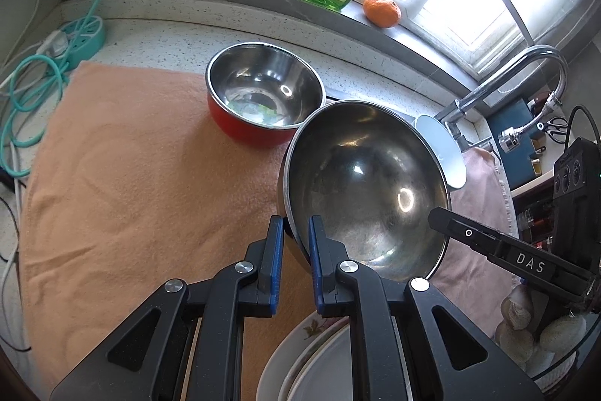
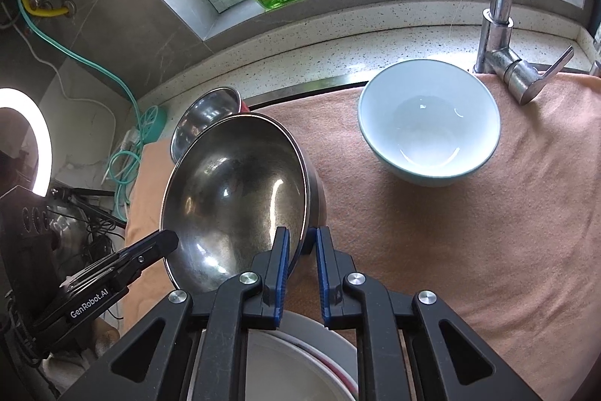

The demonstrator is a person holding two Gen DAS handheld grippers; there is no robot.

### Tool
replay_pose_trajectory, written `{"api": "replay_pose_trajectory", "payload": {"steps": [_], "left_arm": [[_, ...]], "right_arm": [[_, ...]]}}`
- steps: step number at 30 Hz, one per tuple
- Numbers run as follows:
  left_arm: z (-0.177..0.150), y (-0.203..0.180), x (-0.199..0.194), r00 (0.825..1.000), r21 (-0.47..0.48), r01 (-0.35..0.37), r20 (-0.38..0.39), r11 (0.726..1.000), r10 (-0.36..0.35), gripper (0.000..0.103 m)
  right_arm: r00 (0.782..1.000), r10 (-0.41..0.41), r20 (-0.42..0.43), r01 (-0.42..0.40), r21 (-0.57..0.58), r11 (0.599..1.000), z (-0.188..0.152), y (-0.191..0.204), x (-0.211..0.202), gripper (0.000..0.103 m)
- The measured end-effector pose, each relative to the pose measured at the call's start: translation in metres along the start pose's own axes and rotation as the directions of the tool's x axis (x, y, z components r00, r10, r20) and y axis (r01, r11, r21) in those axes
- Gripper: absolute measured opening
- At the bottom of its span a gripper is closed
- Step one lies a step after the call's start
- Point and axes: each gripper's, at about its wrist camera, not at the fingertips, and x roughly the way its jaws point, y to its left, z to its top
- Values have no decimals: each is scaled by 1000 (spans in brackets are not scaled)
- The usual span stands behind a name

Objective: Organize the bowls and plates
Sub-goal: 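Close both tools on the large steel bowl rim, then lift the steel bowl with both tools and carry it toward the plate stack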

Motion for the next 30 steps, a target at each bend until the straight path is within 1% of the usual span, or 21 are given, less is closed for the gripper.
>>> {"api": "replay_pose_trajectory", "payload": {"steps": [21,30], "left_arm": [[-35,48,-53,997,-73,-43,64,996,48,12],[-53,77,-74,994,-124,-71,79,990,81,12]], "right_arm": [[999,42,-11,-43,-88,995,-31,67,2,13],[997,68,-42,-73,-129,989,-47,97,11,13]]}}
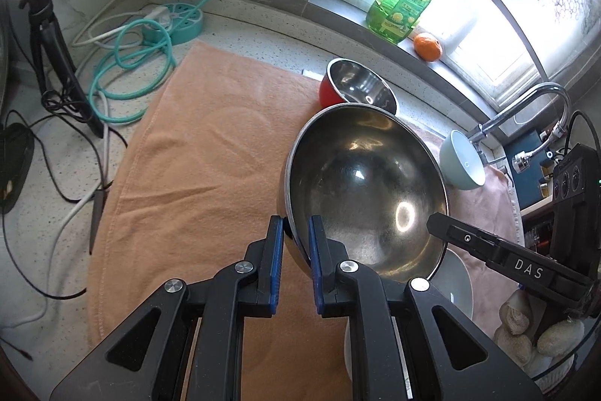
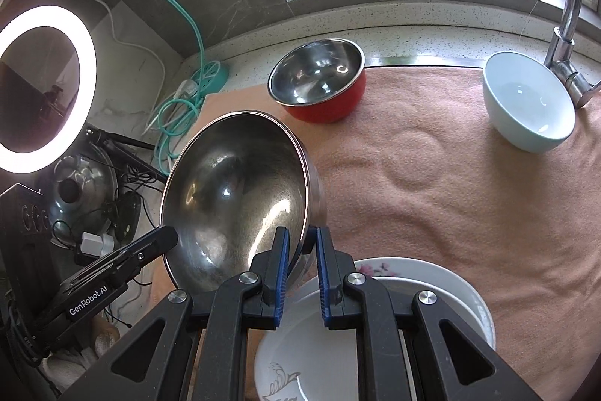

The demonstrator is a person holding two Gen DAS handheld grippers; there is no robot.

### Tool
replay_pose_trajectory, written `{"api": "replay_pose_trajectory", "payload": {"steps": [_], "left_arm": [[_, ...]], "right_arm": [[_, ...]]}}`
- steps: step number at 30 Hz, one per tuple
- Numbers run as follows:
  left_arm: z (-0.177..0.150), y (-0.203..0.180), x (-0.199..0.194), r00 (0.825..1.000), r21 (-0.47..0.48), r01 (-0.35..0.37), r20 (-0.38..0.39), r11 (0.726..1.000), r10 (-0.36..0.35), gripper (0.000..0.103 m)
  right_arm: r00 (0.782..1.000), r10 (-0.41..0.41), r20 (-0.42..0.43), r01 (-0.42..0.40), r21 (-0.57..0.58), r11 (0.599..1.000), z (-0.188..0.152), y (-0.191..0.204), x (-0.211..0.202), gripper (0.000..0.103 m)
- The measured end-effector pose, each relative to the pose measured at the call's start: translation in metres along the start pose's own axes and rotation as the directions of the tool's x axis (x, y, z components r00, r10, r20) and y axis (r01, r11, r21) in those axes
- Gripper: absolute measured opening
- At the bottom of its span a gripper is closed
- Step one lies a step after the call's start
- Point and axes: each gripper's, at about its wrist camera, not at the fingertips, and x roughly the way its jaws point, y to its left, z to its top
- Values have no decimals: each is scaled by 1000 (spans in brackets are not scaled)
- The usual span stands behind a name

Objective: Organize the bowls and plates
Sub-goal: 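Lift the steel bowl with both tools and carry it toward the plate stack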

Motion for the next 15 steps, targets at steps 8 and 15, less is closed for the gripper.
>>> {"api": "replay_pose_trajectory", "payload": {"steps": [8,15], "left_arm": [[-14,27,-9,1000,-52,-23,-3,998,23,12],[-27,42,-18,1000,-99,-31,-2,995,31,12]], "right_arm": [[999,22,-39,-24,-30,999,-15,25,15,13],[997,25,-72,-29,-51,998,-28,38,24,13]]}}
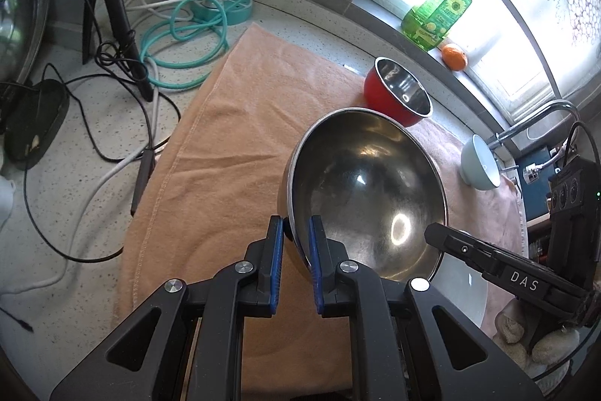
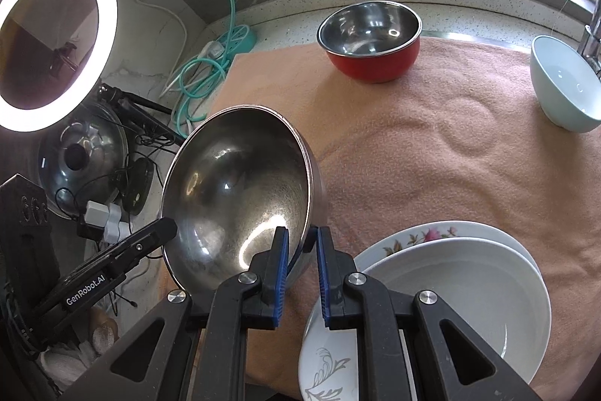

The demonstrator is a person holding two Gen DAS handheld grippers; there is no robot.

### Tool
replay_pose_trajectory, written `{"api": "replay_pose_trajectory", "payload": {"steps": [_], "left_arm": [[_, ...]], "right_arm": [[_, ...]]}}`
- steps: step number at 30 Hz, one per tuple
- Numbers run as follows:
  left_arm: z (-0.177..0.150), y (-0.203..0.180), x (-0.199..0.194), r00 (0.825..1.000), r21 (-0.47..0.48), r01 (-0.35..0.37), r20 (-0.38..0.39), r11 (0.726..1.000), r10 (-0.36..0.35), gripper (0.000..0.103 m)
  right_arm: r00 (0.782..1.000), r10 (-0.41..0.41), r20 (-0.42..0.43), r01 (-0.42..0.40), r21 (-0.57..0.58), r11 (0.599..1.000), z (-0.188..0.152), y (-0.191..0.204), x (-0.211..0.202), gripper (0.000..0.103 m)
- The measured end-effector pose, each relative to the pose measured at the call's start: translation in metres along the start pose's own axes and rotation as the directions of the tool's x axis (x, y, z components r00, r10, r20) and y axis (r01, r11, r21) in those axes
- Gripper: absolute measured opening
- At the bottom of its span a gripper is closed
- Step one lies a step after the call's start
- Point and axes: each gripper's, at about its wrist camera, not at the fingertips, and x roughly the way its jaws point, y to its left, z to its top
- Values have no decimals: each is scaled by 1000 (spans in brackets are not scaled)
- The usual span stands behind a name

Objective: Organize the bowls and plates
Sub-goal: 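Lift the steel bowl with both tools and carry it toward the plate stack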

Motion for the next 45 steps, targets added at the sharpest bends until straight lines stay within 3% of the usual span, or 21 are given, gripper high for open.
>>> {"api": "replay_pose_trajectory", "payload": {"steps": [25,45], "left_arm": [[-16,31,-6,999,-70,-37,-12,997,36,12],[-16,35,-9,999,-84,-37,-4,996,37,12]], "right_arm": [[995,29,-91,-33,-46,998,-28,25,21,15],[995,48,-90,-53,-56,997,-28,26,16,18]]}}
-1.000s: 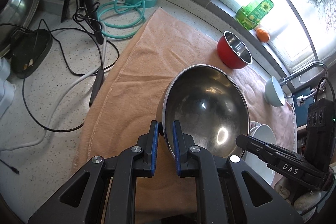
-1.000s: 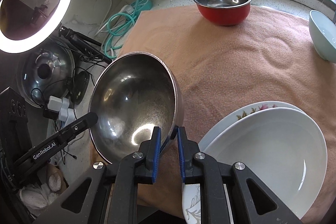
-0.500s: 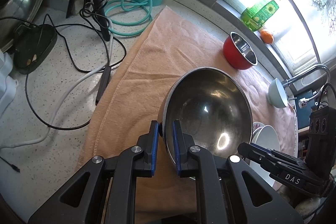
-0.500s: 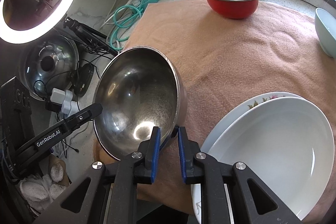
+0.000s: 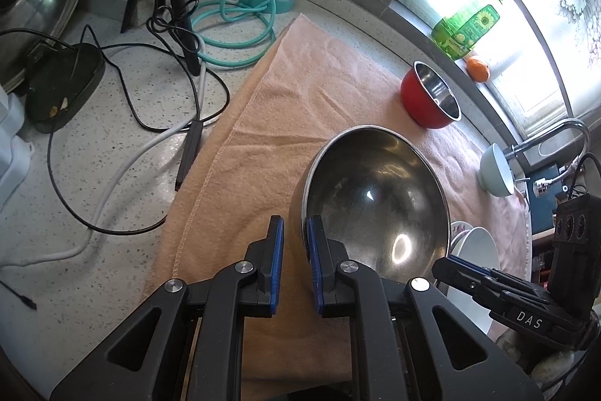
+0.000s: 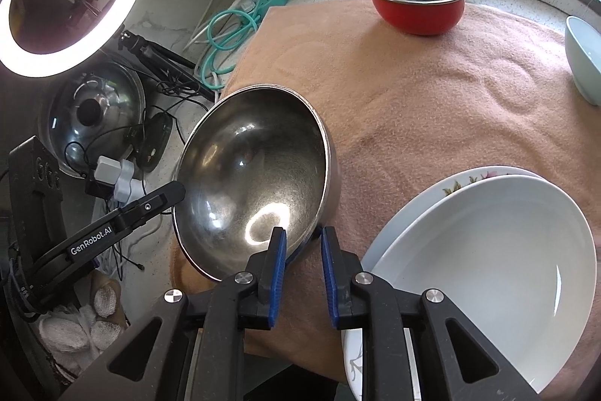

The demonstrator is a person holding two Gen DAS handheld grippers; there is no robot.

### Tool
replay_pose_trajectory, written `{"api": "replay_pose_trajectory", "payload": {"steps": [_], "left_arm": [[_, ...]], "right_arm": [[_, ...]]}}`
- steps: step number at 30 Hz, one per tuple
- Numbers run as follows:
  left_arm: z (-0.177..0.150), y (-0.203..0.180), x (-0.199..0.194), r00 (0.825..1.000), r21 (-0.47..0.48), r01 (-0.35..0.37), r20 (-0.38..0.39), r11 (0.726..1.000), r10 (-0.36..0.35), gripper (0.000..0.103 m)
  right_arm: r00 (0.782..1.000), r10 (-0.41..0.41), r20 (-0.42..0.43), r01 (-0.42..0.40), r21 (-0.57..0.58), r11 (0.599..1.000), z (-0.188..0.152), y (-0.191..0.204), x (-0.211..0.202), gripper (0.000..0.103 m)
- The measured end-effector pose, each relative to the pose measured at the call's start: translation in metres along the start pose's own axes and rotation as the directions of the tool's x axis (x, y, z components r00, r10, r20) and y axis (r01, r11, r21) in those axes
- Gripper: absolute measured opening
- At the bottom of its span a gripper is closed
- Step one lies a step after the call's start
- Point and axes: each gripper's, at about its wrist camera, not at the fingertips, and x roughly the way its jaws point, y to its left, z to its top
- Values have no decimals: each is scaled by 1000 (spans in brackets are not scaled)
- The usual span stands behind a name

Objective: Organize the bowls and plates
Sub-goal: 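Lift the steel bowl with both tools and carry it toward the plate stack, then lower the large steel bowl onto the towel beside the plates, open both tools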

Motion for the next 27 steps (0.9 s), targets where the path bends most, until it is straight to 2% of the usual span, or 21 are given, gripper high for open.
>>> {"api": "replay_pose_trajectory", "payload": {"steps": [13,27], "left_arm": [[6,-4,-13,1000,2,4,28,1000,-4,12],[30,-50,-24,994,95,83,56,992,-89,12]], "right_arm": [[999,9,39,-10,30,1000,1,-12,-22,18],[987,18,160,-23,33,999,18,-23,-90,18]]}}
